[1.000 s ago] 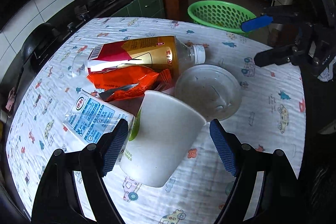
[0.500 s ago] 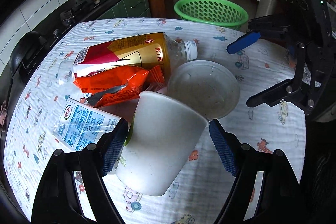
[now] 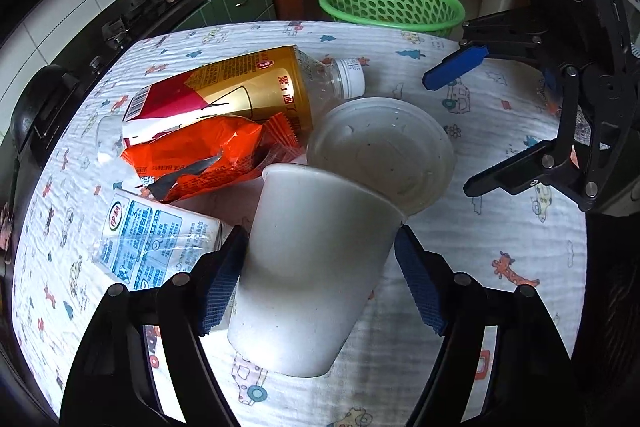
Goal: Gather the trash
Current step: 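Grasp the white paper cup with the left tool while the right tool grasps the white lid, then drop the white lid into the basket with the right tool while the left tool drops the cup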
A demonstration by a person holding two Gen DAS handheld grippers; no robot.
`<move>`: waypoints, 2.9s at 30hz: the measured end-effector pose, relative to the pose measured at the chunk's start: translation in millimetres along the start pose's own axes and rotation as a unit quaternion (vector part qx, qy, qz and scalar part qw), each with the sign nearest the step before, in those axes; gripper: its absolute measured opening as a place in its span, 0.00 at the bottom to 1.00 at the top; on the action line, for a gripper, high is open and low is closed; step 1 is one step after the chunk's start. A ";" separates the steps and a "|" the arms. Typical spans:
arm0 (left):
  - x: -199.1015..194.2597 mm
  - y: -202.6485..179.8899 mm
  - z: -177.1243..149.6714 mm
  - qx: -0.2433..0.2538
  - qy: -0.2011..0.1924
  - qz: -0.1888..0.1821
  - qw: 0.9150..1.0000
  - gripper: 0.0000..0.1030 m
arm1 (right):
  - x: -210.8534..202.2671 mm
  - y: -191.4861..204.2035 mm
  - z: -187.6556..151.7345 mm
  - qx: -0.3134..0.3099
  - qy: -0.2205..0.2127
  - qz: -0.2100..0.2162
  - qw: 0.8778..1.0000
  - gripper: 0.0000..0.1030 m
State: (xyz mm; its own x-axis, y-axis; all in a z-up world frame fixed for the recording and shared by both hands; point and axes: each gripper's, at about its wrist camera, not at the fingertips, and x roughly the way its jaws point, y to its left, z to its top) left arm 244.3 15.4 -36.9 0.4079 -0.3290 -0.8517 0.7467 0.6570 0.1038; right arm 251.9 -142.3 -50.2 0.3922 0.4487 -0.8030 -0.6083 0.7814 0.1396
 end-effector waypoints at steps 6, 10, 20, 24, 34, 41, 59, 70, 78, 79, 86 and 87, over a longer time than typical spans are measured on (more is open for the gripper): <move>-16.7 4.6 -15.4 -0.049 -0.006 0.009 0.999 0.68 | 10.9 4.5 4.8 -0.010 0.008 -0.001 1.000 0.90; -28.8 5.3 -33.2 -0.075 -0.007 0.015 0.997 0.68 | 21.8 7.8 9.7 -0.018 0.017 -0.004 1.000 0.90; -35.6 0.8 -48.6 -0.094 -0.001 0.010 0.996 0.68 | 45.2 13.7 25.8 -0.022 0.027 -0.020 0.999 0.91; -32.6 0.1 -46.3 -0.091 0.003 0.007 0.996 0.70 | 46.1 16.7 26.3 -0.024 0.022 -0.023 0.999 0.90; -25.7 0.7 -41.1 -0.090 0.014 0.001 0.996 0.77 | 33.7 17.6 17.9 -0.021 0.008 -0.014 1.000 0.87; -19.0 1.9 -39.7 -0.103 0.018 0.006 0.995 0.71 | 8.4 13.3 10.5 -0.010 -0.012 -0.003 1.000 0.87; -46.1 -23.7 5.1 -0.142 -0.043 0.001 0.989 0.69 | -84.6 -167.8 -13.6 0.130 -0.063 -0.136 0.980 0.87; -37.2 -33.5 77.1 -0.160 -0.077 -0.008 0.984 0.68 | -63.6 -328.3 -25.8 0.232 -0.023 -0.208 0.950 0.88; -7.0 -41.5 147.8 -0.160 -0.086 -0.029 0.983 0.68 | -60.3 -356.8 -36.8 0.240 -0.030 -0.226 0.944 0.89; -3.3 -41.9 156.5 -0.157 -0.087 -0.034 0.983 0.68 | -62.8 -356.8 -38.3 0.236 -0.035 -0.225 0.945 0.89; 39.3 -45.4 223.9 -0.158 -0.080 -0.046 0.983 0.68 | -96.9 -346.1 -55.7 0.232 -0.084 -0.219 0.944 0.89; 45.9 -45.6 231.7 -0.159 -0.078 -0.047 0.983 0.68 | -102.3 -343.6 -58.0 0.230 -0.092 -0.218 0.944 0.89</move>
State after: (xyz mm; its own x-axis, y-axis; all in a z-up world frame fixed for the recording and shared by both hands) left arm 350.7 -186.8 38.3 0.4393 -0.4810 -0.7587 0.5929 0.7897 -0.1574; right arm 380.7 -481.8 -49.6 0.6747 0.0764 -0.7341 -0.0139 0.9958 0.0909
